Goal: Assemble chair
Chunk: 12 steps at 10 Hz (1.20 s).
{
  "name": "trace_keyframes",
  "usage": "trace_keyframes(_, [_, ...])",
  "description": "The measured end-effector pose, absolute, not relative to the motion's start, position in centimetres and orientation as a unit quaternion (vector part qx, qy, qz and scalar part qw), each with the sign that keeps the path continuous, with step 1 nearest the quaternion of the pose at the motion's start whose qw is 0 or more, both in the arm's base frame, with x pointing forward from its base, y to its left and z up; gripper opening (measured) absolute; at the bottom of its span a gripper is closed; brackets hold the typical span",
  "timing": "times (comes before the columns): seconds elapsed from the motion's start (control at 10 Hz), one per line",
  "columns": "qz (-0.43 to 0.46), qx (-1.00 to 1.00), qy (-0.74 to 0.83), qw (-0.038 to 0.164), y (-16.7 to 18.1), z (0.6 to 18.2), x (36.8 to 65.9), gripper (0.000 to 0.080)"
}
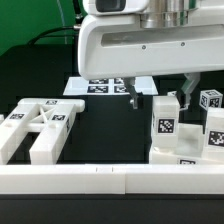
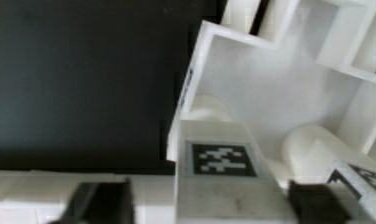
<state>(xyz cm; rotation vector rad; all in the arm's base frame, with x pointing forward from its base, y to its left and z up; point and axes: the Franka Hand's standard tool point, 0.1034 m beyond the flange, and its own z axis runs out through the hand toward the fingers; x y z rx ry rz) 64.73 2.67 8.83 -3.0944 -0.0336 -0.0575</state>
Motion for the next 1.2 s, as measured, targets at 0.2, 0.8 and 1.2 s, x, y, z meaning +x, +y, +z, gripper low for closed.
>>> trace_keyframes(0.2, [-0.019, -1.0, -0.005, 0.024, 2.7, 8.8, 64.7, 0.0289])
trace_keyframes(0.8, [-0.013, -0.976, 0.214, 0.038, 3.3, 8.8, 64.8, 0.0291])
trace_keyframes(1.2, [-0.003, -0.914, 0.402, 0.053, 4.0, 8.8, 64.8, 0.0291])
